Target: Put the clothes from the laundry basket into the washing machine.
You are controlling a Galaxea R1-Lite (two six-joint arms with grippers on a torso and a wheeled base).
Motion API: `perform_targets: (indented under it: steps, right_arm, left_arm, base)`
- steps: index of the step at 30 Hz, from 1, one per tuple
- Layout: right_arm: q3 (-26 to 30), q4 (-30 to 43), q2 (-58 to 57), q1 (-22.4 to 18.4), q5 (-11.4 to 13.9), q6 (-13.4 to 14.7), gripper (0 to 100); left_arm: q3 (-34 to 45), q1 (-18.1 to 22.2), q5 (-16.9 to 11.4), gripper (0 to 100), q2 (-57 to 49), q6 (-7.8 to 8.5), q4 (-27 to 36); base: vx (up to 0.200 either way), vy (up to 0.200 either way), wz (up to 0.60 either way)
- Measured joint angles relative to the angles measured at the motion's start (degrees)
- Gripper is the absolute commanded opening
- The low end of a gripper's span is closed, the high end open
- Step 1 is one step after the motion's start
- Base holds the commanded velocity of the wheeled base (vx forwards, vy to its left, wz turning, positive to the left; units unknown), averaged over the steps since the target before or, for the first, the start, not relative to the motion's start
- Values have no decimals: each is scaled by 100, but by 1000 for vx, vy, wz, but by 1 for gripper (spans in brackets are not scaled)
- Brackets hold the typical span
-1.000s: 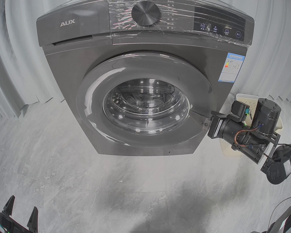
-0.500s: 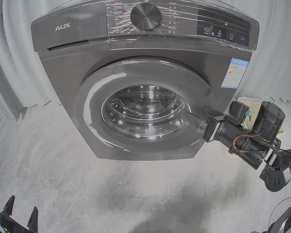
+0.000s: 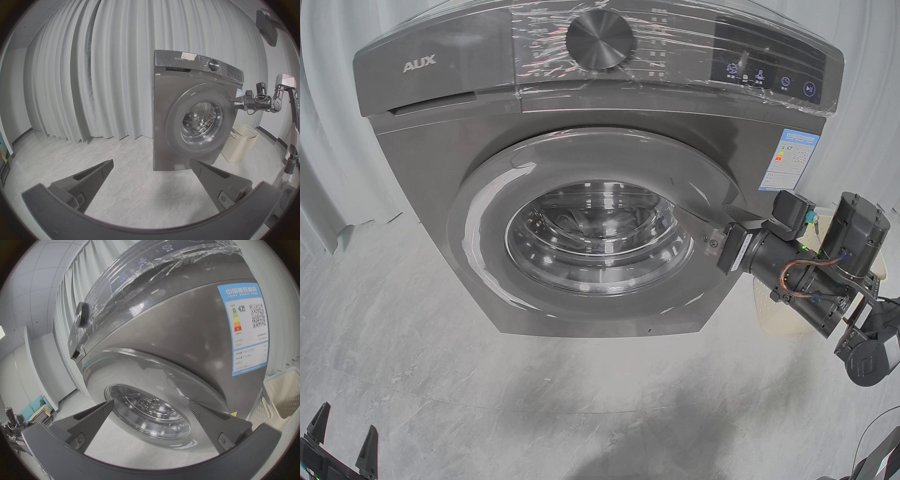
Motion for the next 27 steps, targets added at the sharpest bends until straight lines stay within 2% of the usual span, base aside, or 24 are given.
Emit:
perform_targets:
  steps: [5,8,11,19,23,27]
  right_arm:
    - [20,-145,9,-11,-30,-18,100]
    - [240,-276,-37,55,-61,-67,100]
    - [702,-273,-185,251,-2,-104,100]
    - [2310,-178,-1261,700,408,-152,100]
    - [2910,-126,-1966,634,510,-267,100]
    - [3351,-74,-2609,141,561,-482,100]
  left_arm:
    - [0,-5,-5,100,0,0,5]
    - [0,-5,-5,100,0,0,5]
    - [0,-5,-2,100,0,-2,2]
    - [0,-7,-7,100,0,-11,2]
    - [0,-7,-7,100,0,-21,0]
    - [0,-5,-11,100,0,-32,0]
  base:
    - [0,0,0]
    - [0,0,0]
    - [0,0,0]
    - [0,0,0]
    - [0,0,0]
    - [0,0,0]
